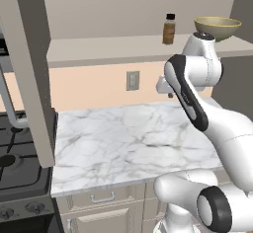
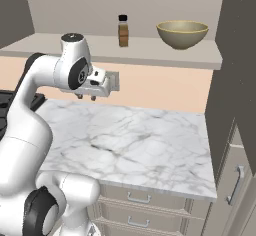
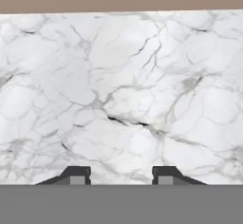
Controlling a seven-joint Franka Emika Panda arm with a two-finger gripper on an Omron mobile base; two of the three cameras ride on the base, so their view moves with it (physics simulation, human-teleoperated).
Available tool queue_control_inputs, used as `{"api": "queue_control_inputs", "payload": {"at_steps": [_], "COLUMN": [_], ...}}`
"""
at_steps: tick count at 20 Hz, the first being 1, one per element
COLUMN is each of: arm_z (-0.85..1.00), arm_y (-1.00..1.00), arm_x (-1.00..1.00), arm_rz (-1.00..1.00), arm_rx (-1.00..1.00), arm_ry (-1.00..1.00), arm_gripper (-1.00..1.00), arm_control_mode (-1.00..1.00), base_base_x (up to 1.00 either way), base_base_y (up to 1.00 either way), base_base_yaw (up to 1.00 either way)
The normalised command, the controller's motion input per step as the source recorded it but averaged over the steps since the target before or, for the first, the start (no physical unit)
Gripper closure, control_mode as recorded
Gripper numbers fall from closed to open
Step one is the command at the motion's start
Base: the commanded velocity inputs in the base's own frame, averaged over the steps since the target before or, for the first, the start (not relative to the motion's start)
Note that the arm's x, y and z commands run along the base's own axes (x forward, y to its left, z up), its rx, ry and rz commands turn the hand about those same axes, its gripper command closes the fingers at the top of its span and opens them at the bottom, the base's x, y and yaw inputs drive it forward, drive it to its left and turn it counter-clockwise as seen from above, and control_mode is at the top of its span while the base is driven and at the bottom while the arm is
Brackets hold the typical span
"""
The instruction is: Take the cinnamon bottle from the cabinet and place it on the dining table, next to the plate with the cupcake. Then take the chocolate from the dining counter and place it on the cupcake plate.
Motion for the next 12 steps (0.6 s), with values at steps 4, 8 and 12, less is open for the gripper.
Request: {"api": "queue_control_inputs", "payload": {"at_steps": [4,8,12], "arm_z": [-0.03,0.47,0.88], "arm_y": [-0.01,0.13,0.11], "arm_x": [0.13,0.25,0.22], "arm_rz": [-0.02,-0.27,-0.33], "arm_rx": [0.0,-0.09,-0.11], "arm_ry": [-0.01,-0.25,-0.44], "arm_gripper": [-1.0,-1.0,-1.0], "arm_control_mode": [-1.0,-1.0,-1.0], "base_base_x": [0.0,0.0,0.0], "base_base_y": [0.0,0.0,0.0], "base_base_yaw": [0.0,0.0,0.0]}}
